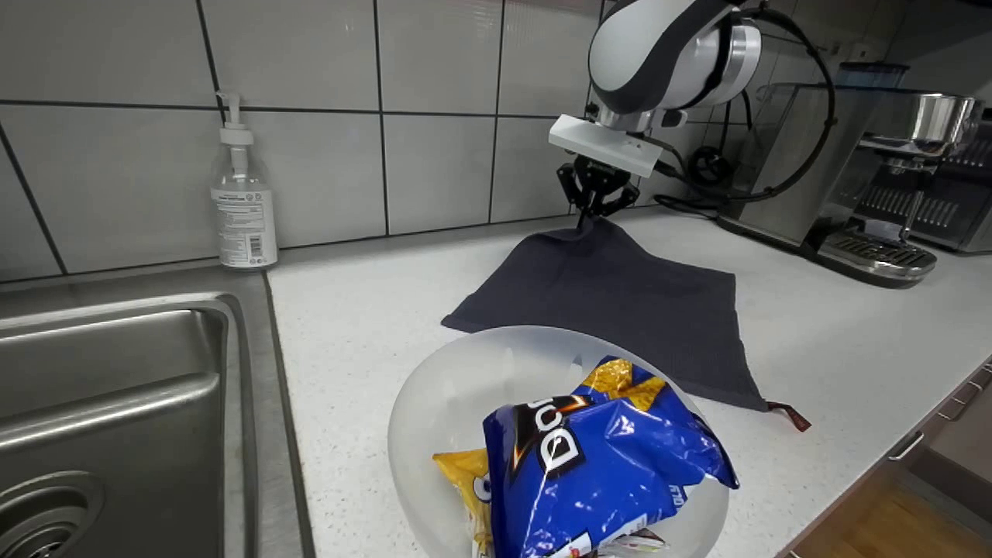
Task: Fold the grey towel twice in a triangular shape
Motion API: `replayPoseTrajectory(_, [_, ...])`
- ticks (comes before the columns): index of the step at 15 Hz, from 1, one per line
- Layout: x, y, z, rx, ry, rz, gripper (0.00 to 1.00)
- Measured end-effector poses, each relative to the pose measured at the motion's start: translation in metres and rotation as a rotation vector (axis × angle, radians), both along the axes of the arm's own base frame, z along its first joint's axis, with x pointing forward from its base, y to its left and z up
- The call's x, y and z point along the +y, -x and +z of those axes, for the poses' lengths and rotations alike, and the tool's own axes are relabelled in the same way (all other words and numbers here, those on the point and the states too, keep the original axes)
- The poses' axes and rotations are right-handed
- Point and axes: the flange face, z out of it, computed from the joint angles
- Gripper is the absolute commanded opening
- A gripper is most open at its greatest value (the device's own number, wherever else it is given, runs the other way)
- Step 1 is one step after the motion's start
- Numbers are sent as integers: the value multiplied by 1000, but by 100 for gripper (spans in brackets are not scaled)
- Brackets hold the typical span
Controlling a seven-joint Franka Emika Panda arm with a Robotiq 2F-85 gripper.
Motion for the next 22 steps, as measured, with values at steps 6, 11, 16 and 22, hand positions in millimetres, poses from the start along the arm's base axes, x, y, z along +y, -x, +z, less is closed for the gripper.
replayPoseTrajectory(6, [-1, 31, 11, 30, -17, -12, 1])
replayPoseTrajectory(11, [-2, 64, 16, 60, -34, -19, 1])
replayPoseTrajectory(16, [-1, 95, 21, 81, -50, -22, 1])
replayPoseTrajectory(22, [5, 127, 28, 89, -67, -17, 1])
